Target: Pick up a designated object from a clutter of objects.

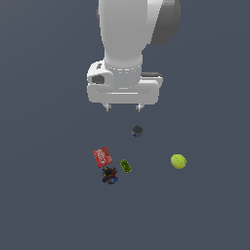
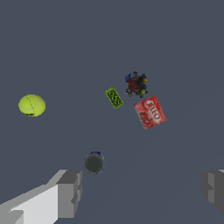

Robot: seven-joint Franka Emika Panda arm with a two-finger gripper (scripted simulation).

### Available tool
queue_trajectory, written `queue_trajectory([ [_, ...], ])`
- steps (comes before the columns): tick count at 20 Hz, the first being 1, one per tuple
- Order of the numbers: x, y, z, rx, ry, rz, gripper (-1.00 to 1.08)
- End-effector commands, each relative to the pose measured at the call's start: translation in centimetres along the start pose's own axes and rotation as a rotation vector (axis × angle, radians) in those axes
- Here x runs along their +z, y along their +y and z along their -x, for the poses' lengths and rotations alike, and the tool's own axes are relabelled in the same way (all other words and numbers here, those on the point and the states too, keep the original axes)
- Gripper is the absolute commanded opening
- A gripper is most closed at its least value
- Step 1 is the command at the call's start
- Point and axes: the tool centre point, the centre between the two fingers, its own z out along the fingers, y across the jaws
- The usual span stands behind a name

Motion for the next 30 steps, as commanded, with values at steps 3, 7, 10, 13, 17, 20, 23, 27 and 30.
queue_trajectory([
  [3, 0.1, -0.2, 0.0, -0.007, -0.002, 0.002, 1.0],
  [7, 0.5, -1.8, 0.4, -0.056, -0.017, 0.018, 1.0],
  [10, 0.5, -2.6, 0.7, -0.076, -0.024, 0.026, 1.0],
  [13, 0.5, -2.5, 0.7, -0.074, -0.023, 0.026, 1.0],
  [17, 1.1, -2.2, 0.4, -0.082, -0.022, 0.023, 1.0],
  [20, 2.0, -1.8, -0.1, -0.099, -0.021, 0.021, 1.0],
  [23, 3.3, -1.1, -0.8, -0.121, -0.018, 0.016, 1.0],
  [27, 5.8, 0.1, -1.8, -0.162, -0.014, 0.01, 1.0],
  [30, 8.2, 1.4, -2.7, -0.2, -0.009, 0.004, 1.0],
])
